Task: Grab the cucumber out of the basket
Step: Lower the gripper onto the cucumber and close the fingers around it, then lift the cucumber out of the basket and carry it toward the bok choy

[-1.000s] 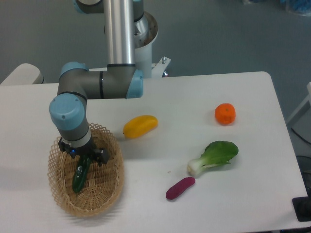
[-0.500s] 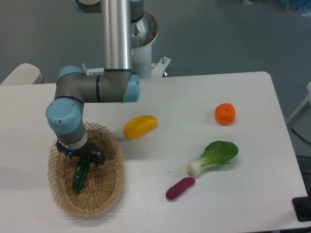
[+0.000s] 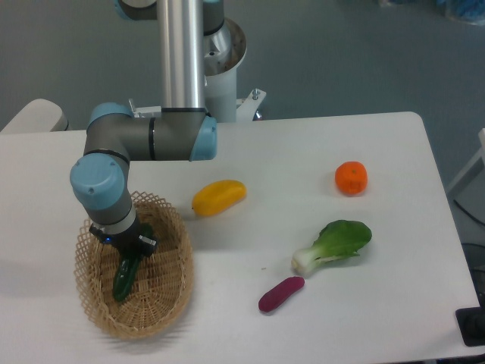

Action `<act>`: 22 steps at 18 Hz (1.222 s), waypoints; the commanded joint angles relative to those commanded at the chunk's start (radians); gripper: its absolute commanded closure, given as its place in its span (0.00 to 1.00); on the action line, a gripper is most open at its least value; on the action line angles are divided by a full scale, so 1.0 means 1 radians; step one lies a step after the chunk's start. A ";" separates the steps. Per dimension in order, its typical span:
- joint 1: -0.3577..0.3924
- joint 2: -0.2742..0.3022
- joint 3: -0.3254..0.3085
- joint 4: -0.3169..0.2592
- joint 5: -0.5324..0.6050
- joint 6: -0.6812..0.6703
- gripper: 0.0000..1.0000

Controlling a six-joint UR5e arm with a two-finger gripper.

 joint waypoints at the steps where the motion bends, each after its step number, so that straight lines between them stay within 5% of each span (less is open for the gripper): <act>1: 0.000 0.005 0.009 -0.002 0.005 0.005 0.85; 7: 0.066 0.081 0.110 -0.029 0.008 0.063 0.84; 12: 0.204 0.121 0.199 -0.167 0.006 0.297 0.84; 22: 0.483 0.160 0.247 -0.296 0.003 0.846 0.84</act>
